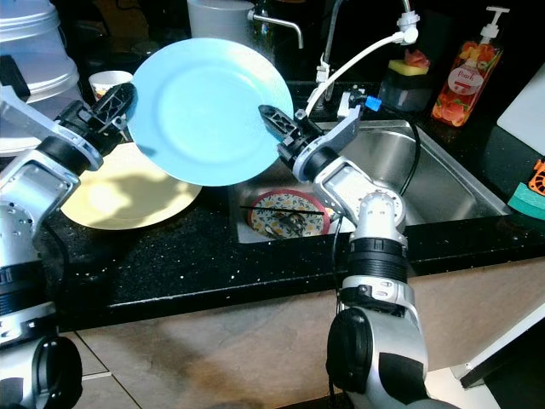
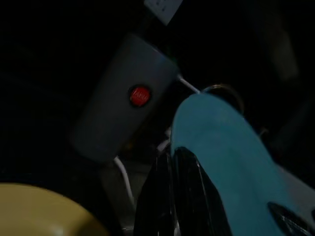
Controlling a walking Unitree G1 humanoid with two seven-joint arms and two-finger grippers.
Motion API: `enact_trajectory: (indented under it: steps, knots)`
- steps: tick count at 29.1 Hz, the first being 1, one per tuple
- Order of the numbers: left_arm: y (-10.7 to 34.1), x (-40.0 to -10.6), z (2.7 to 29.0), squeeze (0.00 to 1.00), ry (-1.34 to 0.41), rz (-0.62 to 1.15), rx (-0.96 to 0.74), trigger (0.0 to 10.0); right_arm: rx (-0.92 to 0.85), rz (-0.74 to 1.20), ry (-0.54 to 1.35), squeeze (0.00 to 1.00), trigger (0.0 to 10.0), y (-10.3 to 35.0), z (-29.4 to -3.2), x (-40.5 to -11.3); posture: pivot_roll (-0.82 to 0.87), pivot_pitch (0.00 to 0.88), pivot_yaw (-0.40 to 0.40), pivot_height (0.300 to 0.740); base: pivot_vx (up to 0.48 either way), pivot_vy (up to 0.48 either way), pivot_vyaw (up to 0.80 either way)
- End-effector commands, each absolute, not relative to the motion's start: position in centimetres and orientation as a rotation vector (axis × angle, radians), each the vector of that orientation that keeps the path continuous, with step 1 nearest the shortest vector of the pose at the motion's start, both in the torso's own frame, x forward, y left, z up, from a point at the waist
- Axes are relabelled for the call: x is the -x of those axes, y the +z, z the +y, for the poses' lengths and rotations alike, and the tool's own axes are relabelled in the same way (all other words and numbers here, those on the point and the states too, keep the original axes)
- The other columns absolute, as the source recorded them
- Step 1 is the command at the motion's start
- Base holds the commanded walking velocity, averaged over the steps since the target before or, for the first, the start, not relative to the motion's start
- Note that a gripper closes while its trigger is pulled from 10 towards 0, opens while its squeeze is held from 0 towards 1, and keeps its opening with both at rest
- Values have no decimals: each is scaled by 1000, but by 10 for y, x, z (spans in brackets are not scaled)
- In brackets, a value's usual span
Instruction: Kitchen organization
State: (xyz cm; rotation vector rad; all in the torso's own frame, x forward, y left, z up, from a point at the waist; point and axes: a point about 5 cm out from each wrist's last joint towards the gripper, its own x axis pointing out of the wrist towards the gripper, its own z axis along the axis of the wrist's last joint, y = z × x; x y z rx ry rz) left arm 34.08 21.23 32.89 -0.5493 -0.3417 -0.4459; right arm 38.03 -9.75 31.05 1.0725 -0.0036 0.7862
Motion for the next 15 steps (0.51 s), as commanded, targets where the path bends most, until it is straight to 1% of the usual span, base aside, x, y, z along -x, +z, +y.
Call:
enact_trajectory:
  steps: [1,6,9,10,11,13,14,15]
  knots:
    - [321,-344,207,0,-442,-282,494,0,-1085,-33,814,0,0,319,-97,-378,-21,92,-35,740,0,0,0]
    - [319,-345,204,0,-434,-265,467,0,-1093,-34,809,0,0,319,-99,-378,-21,92,-33,740,0,0,0]
    - [317,-348,206,0,-386,-243,424,0,-1098,-41,800,0,0,319,-100,-379,-21,92,-33,740,0,0,0]
    - [315,-351,208,51,-359,-232,406,10000,-1100,-51,788,0,0,320,-102,-380,-21,92,-33,740,0,0,0]
    - [314,-354,211,1000,-318,-229,391,10000,-1111,-71,758,0,0,320,-107,-382,-20,92,-32,740,0,0,0]
    - [314,-355,213,1000,-303,-232,392,10000,-1118,-79,743,0,0,321,-109,-383,-20,92,-32,740,0,0,0]
    - [317,-357,221,1000,-236,-267,393,10000,-1131,-112,693,0,0,321,-118,-386,-22,92,-31,740,0,0,0]
    - [317,-357,221,1000,-236,-267,393,10000,-1131,-112,693,0,0,321,-118,-386,-22,92,-31,740,0,0,0]
